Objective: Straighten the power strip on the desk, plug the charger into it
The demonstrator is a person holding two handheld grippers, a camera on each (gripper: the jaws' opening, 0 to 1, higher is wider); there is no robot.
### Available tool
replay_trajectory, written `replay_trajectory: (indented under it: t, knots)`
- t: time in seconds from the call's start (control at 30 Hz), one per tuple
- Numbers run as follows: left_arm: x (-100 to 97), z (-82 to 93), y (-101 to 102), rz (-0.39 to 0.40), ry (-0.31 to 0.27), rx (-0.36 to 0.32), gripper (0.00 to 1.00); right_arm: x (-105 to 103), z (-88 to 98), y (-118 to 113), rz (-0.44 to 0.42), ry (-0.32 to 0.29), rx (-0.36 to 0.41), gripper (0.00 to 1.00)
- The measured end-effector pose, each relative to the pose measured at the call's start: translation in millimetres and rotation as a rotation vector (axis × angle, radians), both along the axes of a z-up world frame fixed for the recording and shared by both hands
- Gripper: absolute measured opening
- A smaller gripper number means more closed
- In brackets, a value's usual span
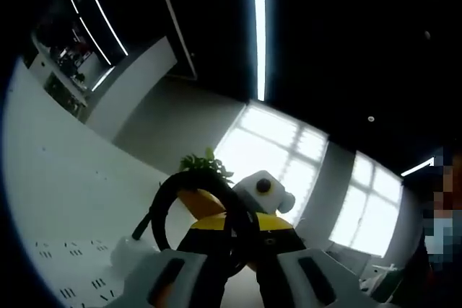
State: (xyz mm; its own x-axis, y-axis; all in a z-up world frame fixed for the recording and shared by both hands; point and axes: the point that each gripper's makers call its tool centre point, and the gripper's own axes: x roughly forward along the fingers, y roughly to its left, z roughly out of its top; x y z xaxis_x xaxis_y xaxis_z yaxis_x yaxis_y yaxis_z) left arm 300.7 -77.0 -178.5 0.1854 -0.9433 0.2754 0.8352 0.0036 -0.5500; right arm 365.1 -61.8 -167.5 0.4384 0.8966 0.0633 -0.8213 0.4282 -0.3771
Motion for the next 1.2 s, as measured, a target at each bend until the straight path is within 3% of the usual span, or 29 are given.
replay_trajectory:
  t: [0.23,0.33,0.4,0.57,0.67,0.8,1.03,1.2]
  knots:
    - [-3.3,-8.5,1.2,0.027,-0.042,0.042,0.11,-1.0,-8.4,1.9,0.002,0.04,0.03,0.06]
    - [-3.1,-12.5,3.8,0.026,-0.027,0.043,0.11,-0.1,-11.1,2.3,0.001,0.07,0.045,0.06]
    - [-1.8,-20.2,4.8,0.046,-0.043,0.086,0.11,2.0,-16.1,3.6,-0.02,0.076,0.024,0.07]
    - [-6.3,-20.2,6.5,0.027,-0.018,0.059,0.11,0.6,-17.0,5.5,-0.021,0.106,0.053,0.08]
    - [-8.0,-22.5,5.4,0.016,-0.017,0.071,0.11,2.9,-29.6,5.9,-0.036,0.128,0.0,0.09]
    - [-7.9,-23.1,5.5,0.012,-0.001,0.074,0.11,0.5,-29.8,7.3,-0.019,0.133,0.02,0.12]
    - [-7.2,-25.0,14.6,-0.008,0.043,0.077,0.11,-2.4,-30.0,6.7,-0.016,0.125,-0.006,0.15]
    - [0.8,-20.9,25.3,0.028,0.055,0.055,0.11,0.9,-33.1,-4.2,-0.042,0.12,-0.058,0.22]
